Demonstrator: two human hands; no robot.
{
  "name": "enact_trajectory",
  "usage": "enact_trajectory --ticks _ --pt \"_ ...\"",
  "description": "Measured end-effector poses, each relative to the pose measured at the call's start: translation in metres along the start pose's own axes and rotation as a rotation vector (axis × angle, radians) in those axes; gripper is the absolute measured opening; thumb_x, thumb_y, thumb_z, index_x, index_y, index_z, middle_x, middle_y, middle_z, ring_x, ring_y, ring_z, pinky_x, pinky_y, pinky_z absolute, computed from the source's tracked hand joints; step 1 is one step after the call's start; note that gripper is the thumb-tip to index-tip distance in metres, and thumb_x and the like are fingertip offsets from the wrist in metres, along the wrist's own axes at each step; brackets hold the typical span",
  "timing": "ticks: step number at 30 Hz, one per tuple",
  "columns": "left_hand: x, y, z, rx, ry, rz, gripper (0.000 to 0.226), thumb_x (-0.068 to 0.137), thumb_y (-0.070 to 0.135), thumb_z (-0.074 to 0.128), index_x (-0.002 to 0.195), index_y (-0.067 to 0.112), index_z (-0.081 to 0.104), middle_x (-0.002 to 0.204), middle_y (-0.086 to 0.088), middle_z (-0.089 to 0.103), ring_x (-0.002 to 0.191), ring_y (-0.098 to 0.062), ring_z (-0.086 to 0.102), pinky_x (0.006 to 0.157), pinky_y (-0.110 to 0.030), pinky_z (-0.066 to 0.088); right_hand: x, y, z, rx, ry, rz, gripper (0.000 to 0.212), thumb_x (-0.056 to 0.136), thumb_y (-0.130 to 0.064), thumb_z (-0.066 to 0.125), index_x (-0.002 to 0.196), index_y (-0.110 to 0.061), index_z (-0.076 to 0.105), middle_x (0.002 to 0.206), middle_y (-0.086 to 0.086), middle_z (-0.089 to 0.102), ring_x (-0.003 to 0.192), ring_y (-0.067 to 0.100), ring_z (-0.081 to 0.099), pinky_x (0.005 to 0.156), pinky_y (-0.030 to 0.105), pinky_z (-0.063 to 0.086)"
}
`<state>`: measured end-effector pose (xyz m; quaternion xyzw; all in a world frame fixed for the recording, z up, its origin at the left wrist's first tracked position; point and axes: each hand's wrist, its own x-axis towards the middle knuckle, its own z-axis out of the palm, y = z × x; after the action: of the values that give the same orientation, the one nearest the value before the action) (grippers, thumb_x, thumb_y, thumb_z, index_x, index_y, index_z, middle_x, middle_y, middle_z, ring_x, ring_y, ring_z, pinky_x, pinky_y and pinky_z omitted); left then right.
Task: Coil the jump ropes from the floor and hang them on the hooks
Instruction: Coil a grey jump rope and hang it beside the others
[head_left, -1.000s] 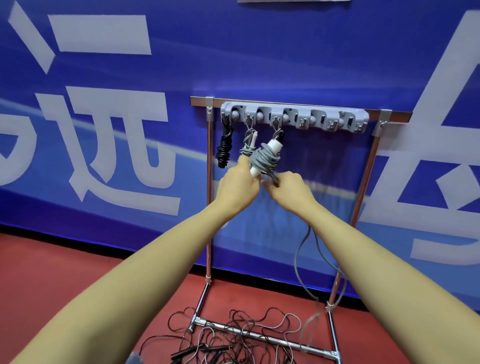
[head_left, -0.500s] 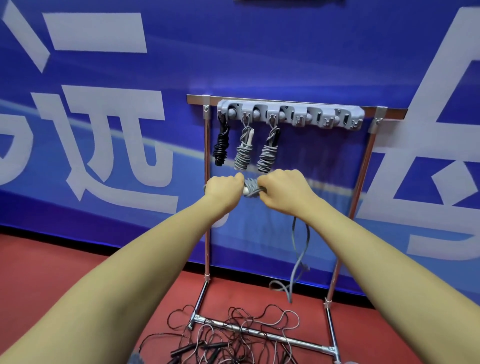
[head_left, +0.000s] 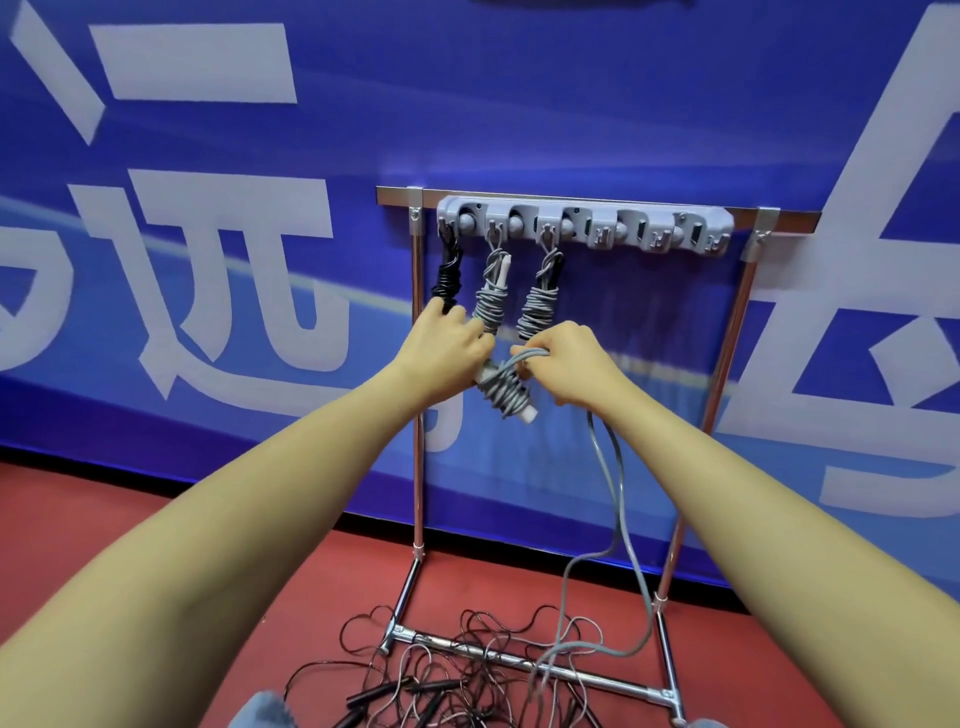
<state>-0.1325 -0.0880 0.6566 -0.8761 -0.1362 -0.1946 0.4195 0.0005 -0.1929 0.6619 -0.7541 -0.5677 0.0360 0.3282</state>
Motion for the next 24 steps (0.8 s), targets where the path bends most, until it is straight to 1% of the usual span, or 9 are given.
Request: enact_trajectory --ticks 3,6,10,12,14,16,18,22,24 --pt "-0.002 0.004 0.002 0.018 0.088 0.079 0.016 0.055 0.006 0.062 0.050 0.016 0.050 0.047 0.001 0.041 0.045 -0.020 0.040 0.055 -0.025 0.024 0.001 0.000 0.001 -0.049 -0.045 0.021 0.031 0.089 -0.026 0.056 0.070 -0.006 0.069 0.070 0.009 0.070 0.056 0.031 0.064 0.056 0.046 0.058" --pt "-0.003 0.008 0.005 -0.008 0.228 0.169 0.020 0.067 0.002 0.042 0.053 0.016 0.047 0.049 0.000 0.039 0.046 -0.020 0.035 0.053 -0.025 0.027 0.001 0.000 0.000 -0.090 -0.036 0.069 0.044 0.094 -0.040 0.052 0.069 -0.006 0.065 0.059 0.003 0.060 0.054 0.029 0.063 0.060 0.037 0.058" --pt "-0.004 0.006 0.006 -0.153 0.303 0.108 0.023 0.067 0.004 0.065 0.059 0.013 0.046 0.056 -0.002 0.040 0.050 -0.022 0.037 0.056 -0.030 0.028 0.002 0.003 -0.003 -0.218 0.033 0.080 0.046 0.097 -0.040 0.048 0.061 -0.011 0.050 0.066 0.005 0.051 0.067 0.033 0.050 0.060 0.032 0.041" --pt "-0.002 0.006 0.003 -0.281 0.295 0.044 0.012 0.070 0.006 0.053 0.060 0.011 0.046 0.056 -0.004 0.042 0.049 -0.024 0.041 0.054 -0.030 0.028 0.000 0.005 -0.004 -0.243 0.063 0.076 0.047 0.098 -0.039 0.044 0.060 -0.012 0.046 0.073 0.008 0.052 0.073 0.035 0.048 0.063 0.032 0.037" --pt "0.001 0.009 -0.005 -0.461 0.264 -0.063 0.007 0.072 0.009 0.046 0.065 0.007 0.049 0.059 -0.007 0.049 0.050 -0.028 0.048 0.051 -0.028 0.028 -0.002 0.005 -0.004 -0.315 0.073 0.060 0.039 0.099 -0.035 0.043 0.064 -0.016 0.048 0.084 0.011 0.057 0.080 0.036 0.051 0.065 0.033 0.035" --pt "0.003 0.014 -0.012 -0.696 0.190 -0.306 0.005 0.081 0.008 0.054 0.078 0.005 0.051 0.072 -0.013 0.058 0.063 -0.035 0.053 0.053 -0.031 0.031 -0.004 0.004 -0.005 -0.375 0.099 0.044 0.017 0.094 -0.021 0.046 0.086 -0.014 0.059 0.099 0.013 0.063 0.092 0.038 0.057 0.067 0.033 0.036" --pt "0.004 0.022 -0.017 -0.966 0.173 -0.518 0.015 0.085 0.013 0.059 0.091 0.004 0.048 0.076 -0.013 0.059 0.067 -0.035 0.049 0.055 -0.036 0.032 -0.004 0.001 -0.005 -0.365 0.135 0.050 0.023 0.093 -0.018 0.044 0.104 -0.008 0.061 0.105 0.016 0.063 0.096 0.039 0.058 0.069 0.034 0.036" --pt "0.020 0.035 -0.024 -1.179 0.241 -0.758 0.020 0.086 0.013 0.055 0.091 0.013 0.035 0.067 0.007 0.043 0.065 -0.035 0.042 0.054 -0.035 0.026 -0.005 -0.004 -0.003 -0.379 0.160 0.034 0.036 0.099 -0.033 0.038 0.104 -0.009 0.064 0.102 0.017 0.063 0.096 0.039 0.059 0.068 0.034 0.036" --pt "0.027 0.033 -0.021 -1.227 0.179 -0.894 0.020 0.088 0.015 0.053 0.093 0.013 0.033 0.069 0.003 0.047 0.065 -0.031 0.044 0.050 -0.034 0.026 -0.008 -0.002 0.000 -0.403 0.178 -0.018 0.036 0.100 -0.034 0.039 0.097 -0.007 0.062 0.096 0.018 0.063 0.088 0.040 0.058 0.065 0.034 0.034"
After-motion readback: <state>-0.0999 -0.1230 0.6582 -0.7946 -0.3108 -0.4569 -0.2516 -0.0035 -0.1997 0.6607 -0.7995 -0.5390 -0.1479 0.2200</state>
